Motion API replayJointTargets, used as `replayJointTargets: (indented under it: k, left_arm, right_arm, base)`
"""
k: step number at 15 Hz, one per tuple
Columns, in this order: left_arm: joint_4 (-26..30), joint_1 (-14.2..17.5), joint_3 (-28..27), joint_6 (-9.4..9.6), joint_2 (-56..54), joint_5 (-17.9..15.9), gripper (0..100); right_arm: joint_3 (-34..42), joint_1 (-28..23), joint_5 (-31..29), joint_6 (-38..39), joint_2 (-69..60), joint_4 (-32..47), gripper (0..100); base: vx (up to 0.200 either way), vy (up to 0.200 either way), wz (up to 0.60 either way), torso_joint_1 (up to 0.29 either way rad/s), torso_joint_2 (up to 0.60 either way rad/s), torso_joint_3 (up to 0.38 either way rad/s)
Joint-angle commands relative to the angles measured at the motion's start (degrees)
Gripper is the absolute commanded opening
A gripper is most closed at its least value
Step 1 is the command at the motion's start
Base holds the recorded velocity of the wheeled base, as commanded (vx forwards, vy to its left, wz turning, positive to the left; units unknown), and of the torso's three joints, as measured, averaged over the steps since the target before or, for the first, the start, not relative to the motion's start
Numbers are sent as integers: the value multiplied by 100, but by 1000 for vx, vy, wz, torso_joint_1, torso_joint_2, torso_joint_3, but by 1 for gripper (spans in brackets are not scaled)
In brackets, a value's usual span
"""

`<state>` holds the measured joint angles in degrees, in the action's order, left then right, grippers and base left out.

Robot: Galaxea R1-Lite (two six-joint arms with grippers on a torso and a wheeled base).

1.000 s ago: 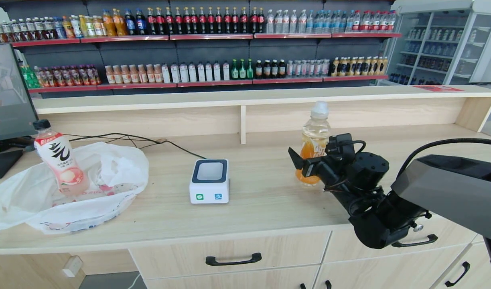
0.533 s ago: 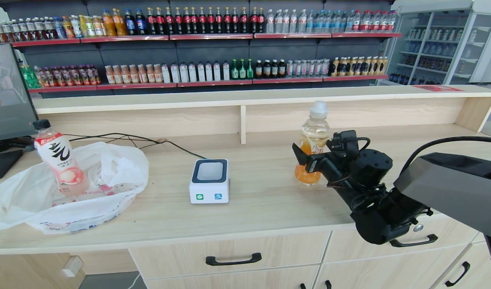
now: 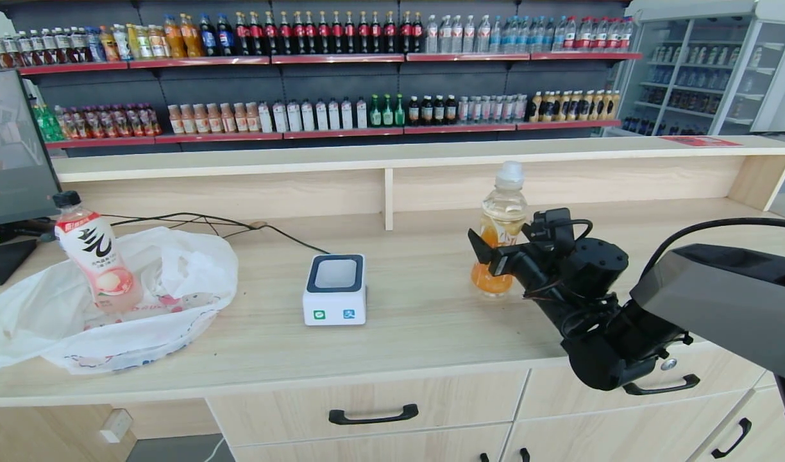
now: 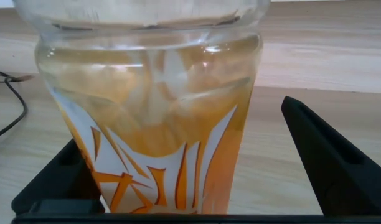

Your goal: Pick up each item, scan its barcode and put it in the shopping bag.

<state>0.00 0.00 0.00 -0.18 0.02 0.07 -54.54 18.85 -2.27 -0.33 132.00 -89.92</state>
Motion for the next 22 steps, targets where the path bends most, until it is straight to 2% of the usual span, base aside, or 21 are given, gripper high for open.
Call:
replayJointTargets:
  k: [1, 14, 18, 22]
  left_arm:
    - [0, 0, 0, 1, -2, 1, 100]
    - [0, 0, 0, -8, -2, 1, 100]
    - [-9, 0, 0, -17, -2, 1, 100]
    - [-9, 0, 0, -26, -2, 1, 100]
  right_arm:
    - [5, 5, -2, -2, -25, -8, 0]
    - [251, 154, -2, -2, -869, -8, 0]
    - [479, 594, -2, -37, -1440, -8, 0]
    - [1007, 1473, -2, -222, -2073, -8, 0]
  base:
    - [0, 0, 0, 0, 0, 0]
    - [0, 0, 0, 0, 0, 0]
    - [0, 0, 0, 0, 0, 0]
    - [0, 0, 0, 0, 0, 0]
